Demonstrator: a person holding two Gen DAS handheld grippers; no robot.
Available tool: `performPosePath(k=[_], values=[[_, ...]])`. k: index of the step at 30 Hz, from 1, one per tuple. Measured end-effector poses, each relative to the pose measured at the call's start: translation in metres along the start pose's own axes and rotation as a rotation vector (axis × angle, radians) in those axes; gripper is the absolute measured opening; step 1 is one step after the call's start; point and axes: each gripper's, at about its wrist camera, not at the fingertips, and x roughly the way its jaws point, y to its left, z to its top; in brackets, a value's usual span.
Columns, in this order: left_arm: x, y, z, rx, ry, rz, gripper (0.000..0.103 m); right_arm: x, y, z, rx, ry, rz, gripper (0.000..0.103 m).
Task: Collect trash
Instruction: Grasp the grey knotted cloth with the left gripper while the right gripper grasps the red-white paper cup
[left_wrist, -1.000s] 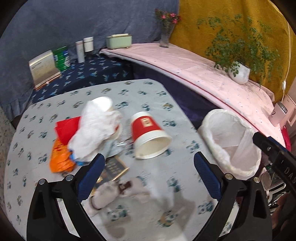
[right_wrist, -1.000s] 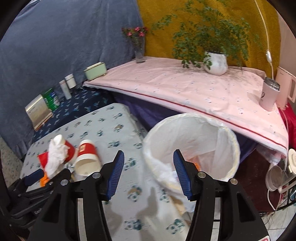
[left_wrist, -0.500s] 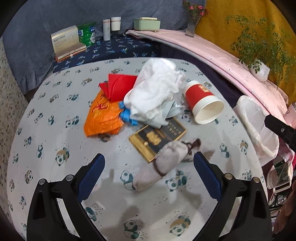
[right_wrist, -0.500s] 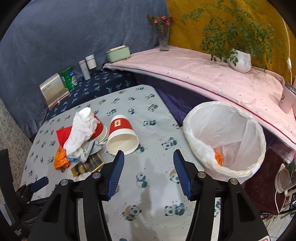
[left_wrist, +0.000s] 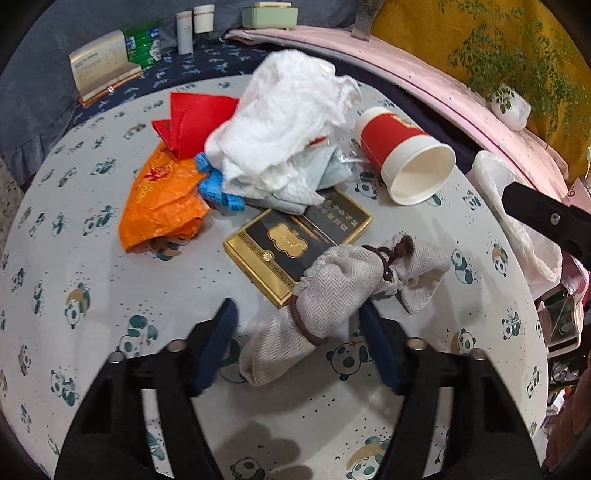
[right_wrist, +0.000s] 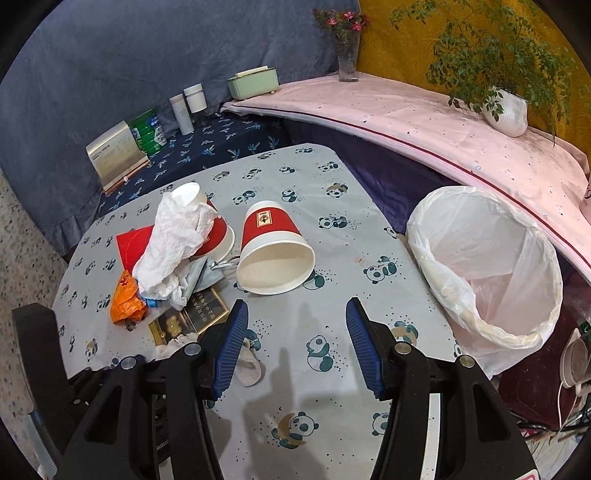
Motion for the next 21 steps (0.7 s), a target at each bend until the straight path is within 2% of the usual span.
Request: performPosePath(k=[4, 5, 10, 15, 21], values=[[-0.004, -0.001, 0.000, 0.002, 0.008, -0.041, 0.032, 0.004, 0.002, -0.001, -0.003, 0.010, -0.003, 0.054], [-0.007, -0.001, 0.000, -0.001, 0.008, -0.055, 0.029, 0.004, 0.002, -0.002, -0.004, 0.012, -0.003, 0.054], [-0.036, 0.001, 0.002, -0.004, -0.050, -0.062, 0.026, 0.007, 0.004, -0.001, -0.007, 0.018, 0.008, 0.054], [-0.063, 0.016, 0.011, -0.045, -0.111, -0.012, 0.026, 0.011, 0.013, 0.007, -0.008, 0.012, 0.028, 0.053], [-0.067, 0.033, 0.027, -0.091, -0.126, 0.011, 0.026, 0.033, 0.028, 0.017, -0.024, 0.024, 0.038, 0.052]])
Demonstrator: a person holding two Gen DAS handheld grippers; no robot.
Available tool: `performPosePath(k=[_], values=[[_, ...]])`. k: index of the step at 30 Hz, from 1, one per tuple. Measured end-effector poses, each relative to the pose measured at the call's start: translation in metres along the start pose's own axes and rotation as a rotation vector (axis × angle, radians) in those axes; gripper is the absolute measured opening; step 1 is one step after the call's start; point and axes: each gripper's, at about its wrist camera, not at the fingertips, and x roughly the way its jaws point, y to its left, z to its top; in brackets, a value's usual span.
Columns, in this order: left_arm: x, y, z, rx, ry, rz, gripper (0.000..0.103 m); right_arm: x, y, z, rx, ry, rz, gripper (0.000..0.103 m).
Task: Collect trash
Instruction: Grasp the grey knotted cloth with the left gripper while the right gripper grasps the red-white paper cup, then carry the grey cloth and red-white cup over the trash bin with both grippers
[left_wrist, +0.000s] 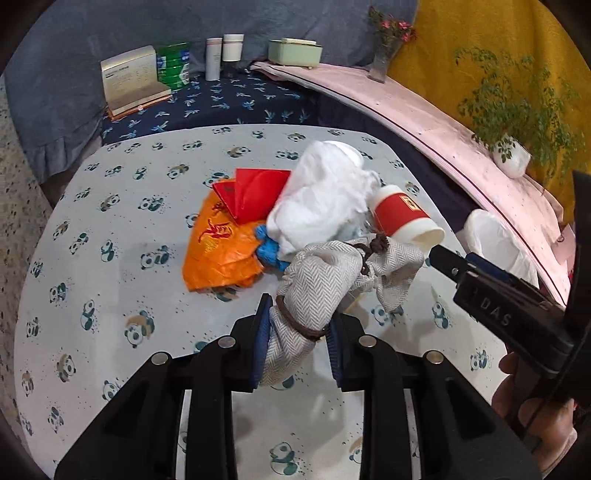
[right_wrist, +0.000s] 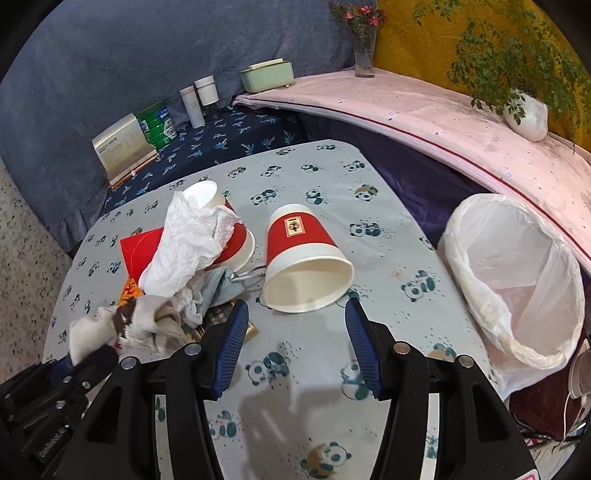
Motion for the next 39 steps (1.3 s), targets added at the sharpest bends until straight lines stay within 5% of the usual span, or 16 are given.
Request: performPosePath(k=[7, 15, 25, 39], values=[[0.013, 0.009, 0.011, -0.025, 0.012, -0.001, 0.027, 0.034, 0.007, 0.007, 0.005, 0.040, 0.021, 0.039], [0.023, 0.006, 0.015, -0.013, 0.022, 0.004, 0.027, 0.053, 0.006, 0.008, 0.018, 0.069, 0.031, 0.004], [0.012, -0.020, 0.018, 0.019, -0.005, -0.012, 0.026, 0.011, -0.018, 0.013, 0.051, -0.018, 0.025, 0.003], [-0.007, -0.114, 0.017, 0.151, -0.038, -0.105, 0.026, -0.065, -0.101, 0.004, 0.158, -0.138, -0.066, 0.003]])
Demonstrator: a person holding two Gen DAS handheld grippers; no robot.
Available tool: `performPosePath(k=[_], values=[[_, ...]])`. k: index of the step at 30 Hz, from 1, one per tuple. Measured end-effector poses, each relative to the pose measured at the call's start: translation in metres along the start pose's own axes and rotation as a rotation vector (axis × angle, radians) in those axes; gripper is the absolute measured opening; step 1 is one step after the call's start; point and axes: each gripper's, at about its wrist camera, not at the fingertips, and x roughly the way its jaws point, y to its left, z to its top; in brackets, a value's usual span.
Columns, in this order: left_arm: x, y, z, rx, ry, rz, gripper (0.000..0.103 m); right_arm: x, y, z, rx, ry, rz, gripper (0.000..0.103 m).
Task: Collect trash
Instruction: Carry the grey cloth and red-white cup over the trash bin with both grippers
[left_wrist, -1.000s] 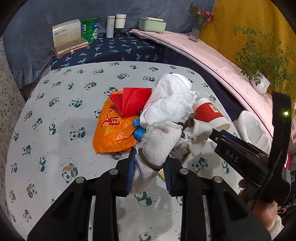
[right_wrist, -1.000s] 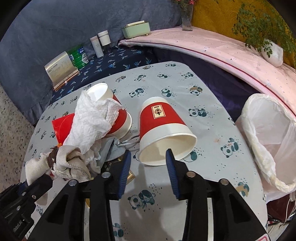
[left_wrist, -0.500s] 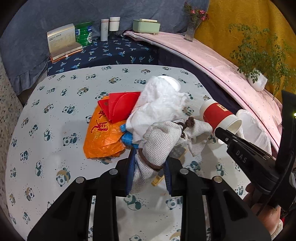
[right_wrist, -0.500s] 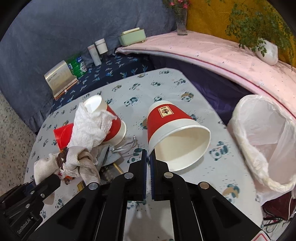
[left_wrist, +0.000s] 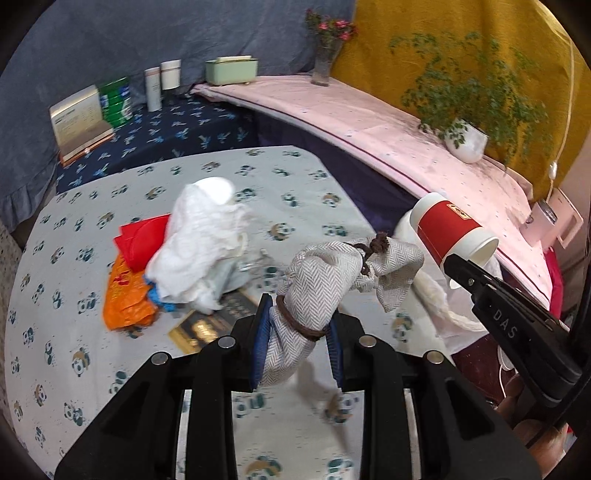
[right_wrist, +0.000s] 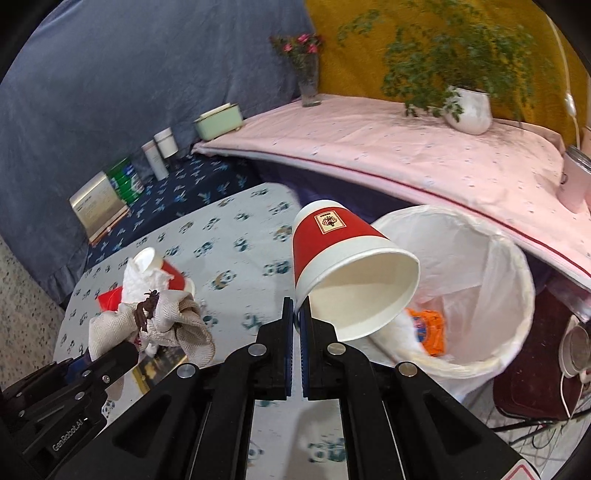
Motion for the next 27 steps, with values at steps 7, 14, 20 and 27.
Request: performPosePath(k=[7, 14, 20, 27], values=[[0.010, -0.056, 0.008, 0.081, 0.005, -0.052, 0.027, -0.019, -0.052, 0.000, 0.073, -0.032, -0.058, 0.003], [0.035, -0.109, 0.018, 0.154, 0.025, -0.098, 0.027, -0.024, -0.105, -0.001, 0.149, -0.046, -0.108, 0.003], [0.057, -0.151, 0.026, 0.211, 0.032, -0.128, 0.027, -0.021, -0.142, -0.006, 0.211, -0.040, -0.142, 0.003], [0.088, -0.182, 0.035, 0.239, 0.057, -0.158, 0.033, -0.010, -0.165, -0.009, 0.239, -0.022, -0.158, 0.003]])
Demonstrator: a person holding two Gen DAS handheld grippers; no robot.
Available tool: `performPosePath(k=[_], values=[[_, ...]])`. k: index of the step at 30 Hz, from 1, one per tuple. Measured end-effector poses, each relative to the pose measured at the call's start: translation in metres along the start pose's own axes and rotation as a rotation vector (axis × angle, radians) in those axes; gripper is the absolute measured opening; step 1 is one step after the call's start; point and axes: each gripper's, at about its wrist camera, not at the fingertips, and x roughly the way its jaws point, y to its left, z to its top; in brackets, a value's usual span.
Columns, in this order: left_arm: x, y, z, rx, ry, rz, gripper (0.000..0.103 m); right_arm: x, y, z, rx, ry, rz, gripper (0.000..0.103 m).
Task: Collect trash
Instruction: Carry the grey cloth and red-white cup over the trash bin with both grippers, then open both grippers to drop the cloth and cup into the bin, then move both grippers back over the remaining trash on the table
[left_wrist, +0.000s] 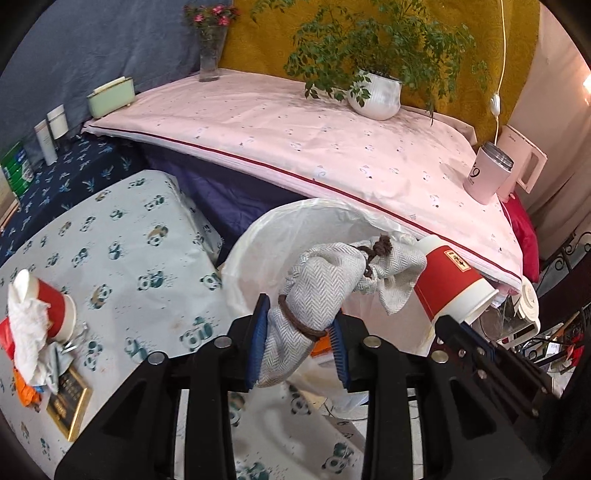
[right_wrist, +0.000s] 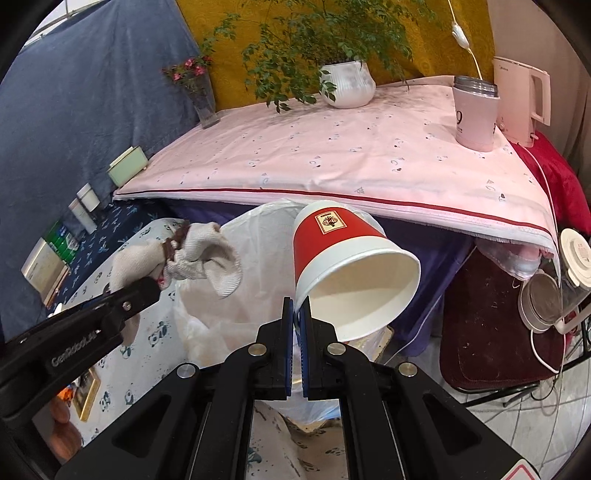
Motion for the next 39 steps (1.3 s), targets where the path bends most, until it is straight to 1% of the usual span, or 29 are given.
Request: performPosePath(k=[1, 2, 3, 4, 6, 12, 18, 21, 25, 28, 33, 39], values=[[0.005, 0.000, 0.002, -0.008, 0.007, 0.001, 0.038, 0.002, -0.001, 0.001, 0.001, 0.002, 0.000, 0.003], [0.008, 0.000, 0.003, -0.021, 0.004, -0.003, 0.040, 0.004, -0.003, 0.001, 0.002, 0.005, 0.001, 0.003], [0.010, 0.003, 0.005, -0.039, -0.004, -0.008, 0.046, 0.006, -0.004, 0.001, 0.004, 0.009, 0.002, 0.003], [0.010, 0.004, 0.006, -0.051, -0.010, -0.003, 0.056, 0.008, -0.003, 0.001, 0.003, 0.012, 0.004, 0.003], [0.009, 0.009, 0.008, -0.069, -0.028, 0.007, 0.063, 0.013, -0.002, 0.001, 0.000, 0.019, 0.007, 0.003], [0.009, 0.021, 0.008, -0.062, -0.039, 0.054, 0.063, 0.023, 0.009, 0.000, -0.016, 0.032, 0.019, 0.004], [0.008, 0.031, 0.003, -0.079, -0.035, 0.065, 0.063, 0.027, 0.020, -0.001, -0.036, 0.032, 0.024, 0.007], [0.005, 0.033, 0.001, -0.076, -0.041, 0.080, 0.069, 0.026, 0.024, -0.001, -0.039, 0.032, 0.028, 0.009], [0.000, 0.038, -0.003, -0.078, -0.047, 0.088, 0.069, 0.022, 0.031, -0.001, -0.053, 0.028, 0.029, 0.010], [-0.006, 0.045, -0.005, -0.094, -0.052, 0.091, 0.069, 0.017, 0.039, -0.001, -0.063, 0.022, 0.033, 0.014], [-0.020, 0.060, -0.011, -0.121, -0.061, 0.105, 0.069, 0.006, 0.053, -0.002, -0.077, 0.007, 0.043, 0.027], [-0.040, 0.080, -0.020, -0.163, -0.078, 0.125, 0.072, -0.008, 0.078, -0.004, -0.121, -0.010, 0.058, 0.031]])
